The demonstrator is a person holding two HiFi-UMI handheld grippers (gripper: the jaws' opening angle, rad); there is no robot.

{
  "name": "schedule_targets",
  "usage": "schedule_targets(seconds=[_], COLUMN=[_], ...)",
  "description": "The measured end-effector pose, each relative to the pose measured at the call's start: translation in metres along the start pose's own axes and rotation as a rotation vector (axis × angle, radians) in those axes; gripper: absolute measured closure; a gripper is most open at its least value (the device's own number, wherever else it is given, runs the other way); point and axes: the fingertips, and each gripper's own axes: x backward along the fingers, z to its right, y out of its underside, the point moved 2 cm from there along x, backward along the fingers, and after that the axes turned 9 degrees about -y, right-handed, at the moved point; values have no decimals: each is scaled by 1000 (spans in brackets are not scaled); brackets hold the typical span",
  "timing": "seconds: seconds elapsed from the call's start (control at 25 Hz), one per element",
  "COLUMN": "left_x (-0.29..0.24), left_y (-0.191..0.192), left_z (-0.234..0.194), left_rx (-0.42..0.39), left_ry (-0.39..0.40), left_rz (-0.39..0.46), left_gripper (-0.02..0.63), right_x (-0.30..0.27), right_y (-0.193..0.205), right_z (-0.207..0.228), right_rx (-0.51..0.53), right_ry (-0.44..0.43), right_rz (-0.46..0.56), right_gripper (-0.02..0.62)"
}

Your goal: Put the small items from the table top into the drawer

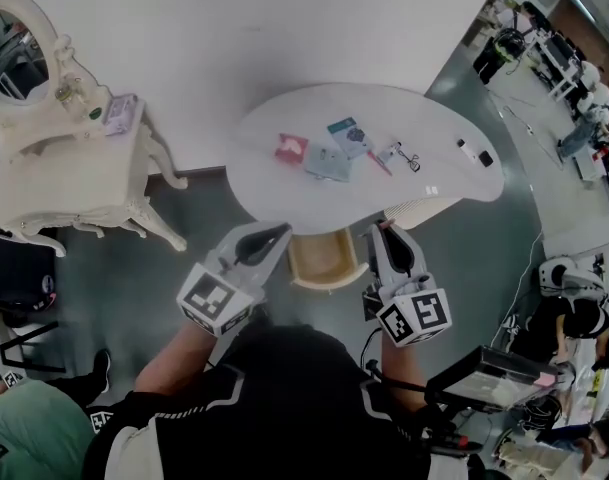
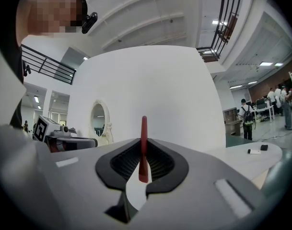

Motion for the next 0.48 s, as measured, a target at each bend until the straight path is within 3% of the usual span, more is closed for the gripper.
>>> schedule_targets(seconds=[0.24,0.48], left_x=[-6,-20], left_y=[11,16], left_z=[-19,-24], left_rx=[21,23], left_ry=[23,-1], left_rz=[-8,-30], left_gripper=[606,606], right_x=[-11,-22], right_y=[7,19], right_z=[4,21], right_rx=[-4,1], right_ry=[35,-10], right_rz=[-23,-68], right_gripper=[557,557])
